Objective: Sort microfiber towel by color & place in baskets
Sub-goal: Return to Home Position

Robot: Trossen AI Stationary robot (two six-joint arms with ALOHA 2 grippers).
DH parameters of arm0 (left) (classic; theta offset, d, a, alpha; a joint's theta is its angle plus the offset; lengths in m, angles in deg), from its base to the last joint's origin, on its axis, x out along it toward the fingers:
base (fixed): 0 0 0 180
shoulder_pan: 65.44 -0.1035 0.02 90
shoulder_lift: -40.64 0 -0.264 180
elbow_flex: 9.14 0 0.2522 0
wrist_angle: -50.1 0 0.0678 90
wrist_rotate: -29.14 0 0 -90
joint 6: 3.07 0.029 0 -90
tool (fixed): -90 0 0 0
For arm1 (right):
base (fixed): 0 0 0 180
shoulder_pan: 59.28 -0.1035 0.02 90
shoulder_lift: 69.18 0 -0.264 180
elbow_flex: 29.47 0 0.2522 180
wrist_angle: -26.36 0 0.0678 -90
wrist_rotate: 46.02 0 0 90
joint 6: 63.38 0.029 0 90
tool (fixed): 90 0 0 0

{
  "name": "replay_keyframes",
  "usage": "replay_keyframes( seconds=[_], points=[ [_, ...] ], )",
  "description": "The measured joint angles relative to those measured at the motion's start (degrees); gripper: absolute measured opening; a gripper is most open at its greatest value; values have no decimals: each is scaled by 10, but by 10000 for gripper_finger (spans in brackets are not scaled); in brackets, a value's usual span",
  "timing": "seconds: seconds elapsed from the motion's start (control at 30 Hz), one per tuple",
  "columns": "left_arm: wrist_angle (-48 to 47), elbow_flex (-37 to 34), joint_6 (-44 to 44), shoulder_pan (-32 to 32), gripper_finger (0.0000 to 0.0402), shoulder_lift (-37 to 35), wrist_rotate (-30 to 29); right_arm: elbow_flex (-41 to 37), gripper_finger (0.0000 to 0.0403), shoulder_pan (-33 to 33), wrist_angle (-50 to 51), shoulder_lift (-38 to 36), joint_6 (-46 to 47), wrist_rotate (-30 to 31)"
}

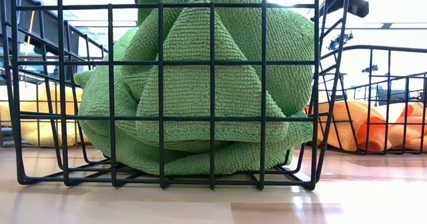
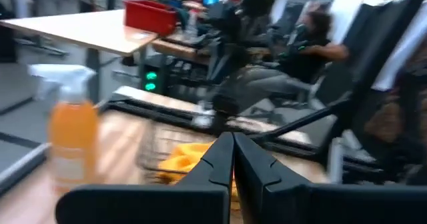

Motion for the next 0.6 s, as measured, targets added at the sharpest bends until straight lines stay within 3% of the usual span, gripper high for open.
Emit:
replay_keyframes(
  seconds=[0.13, 0.23, 0.33, 0.6],
  points=[
    [31, -32, -40, 32, 0, -13, -6, -94, 5, -19, -103, -82, 21, -16],
    [83, -85, -61, 54, 0, -43, -43, -129, 7, -24, -137, -107, 13, -21],
    [103, -142, -79, 71, 0, -93, -93, -136, 4, -25, -142, -109, 10, -45],
    [114, -282, -84, 78, 0, -272, -140, -129, 7, -24, -185, -104, 37, -73]
  ],
)
